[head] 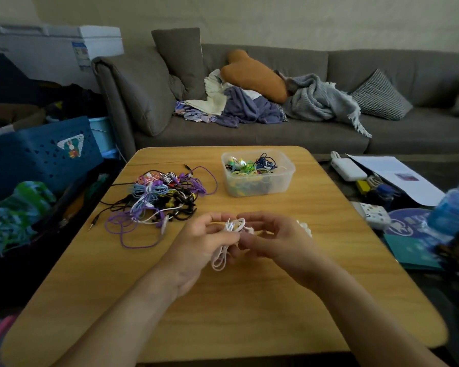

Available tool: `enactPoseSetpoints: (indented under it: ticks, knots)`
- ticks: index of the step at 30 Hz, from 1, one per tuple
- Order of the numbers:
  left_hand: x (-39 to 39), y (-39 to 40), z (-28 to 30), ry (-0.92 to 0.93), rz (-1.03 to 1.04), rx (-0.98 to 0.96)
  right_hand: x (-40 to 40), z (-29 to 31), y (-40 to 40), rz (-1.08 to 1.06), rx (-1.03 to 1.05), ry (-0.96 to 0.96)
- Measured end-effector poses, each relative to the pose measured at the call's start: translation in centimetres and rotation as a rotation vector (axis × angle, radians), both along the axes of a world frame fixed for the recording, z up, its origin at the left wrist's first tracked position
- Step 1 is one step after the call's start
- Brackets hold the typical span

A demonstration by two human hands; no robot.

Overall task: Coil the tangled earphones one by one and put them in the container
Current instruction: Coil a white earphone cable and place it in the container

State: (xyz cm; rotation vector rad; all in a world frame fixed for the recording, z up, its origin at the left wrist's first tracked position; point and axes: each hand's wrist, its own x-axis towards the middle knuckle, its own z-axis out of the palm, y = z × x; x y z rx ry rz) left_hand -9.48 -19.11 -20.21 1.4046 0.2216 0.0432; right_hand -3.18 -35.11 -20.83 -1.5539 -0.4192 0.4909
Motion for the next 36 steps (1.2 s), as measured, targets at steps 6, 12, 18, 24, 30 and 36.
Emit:
enactPoseSetpoints:
  ticks: [6,12,18,24,30,36]
  knots:
    - [-0.5,0.3,0.5,0.024,-0.064,0.151,0.1,0.0,0.0,0.096,-0.02,-0.016]
    - [-0.6,0.4,0.7,0.084,-0.019,0.095,0.2,0.4,-0.2,0.01,-0.026,-0.097]
    - [-0.6,0.2,0.9,0.023,-0.004,0.049,0.0,1.0,-0.4,-0.005,-0.108,-0.321]
    - [-0.6,-0.6,1.2,-0.062,0.102,0.109,-0.7,1.3,0.4,-0.176,-0.111,-0.401]
    - [-0.2,-1.1,0.9,-0.118,0.154,0.196,-0.5,1.5,0.3,-0.208,-0.1,-0.51]
    - [0.4,-1.7,1.3,-0.006,0.115,-0.13,0.6,1.3,0.1,-0.295,-0.063,-0.547]
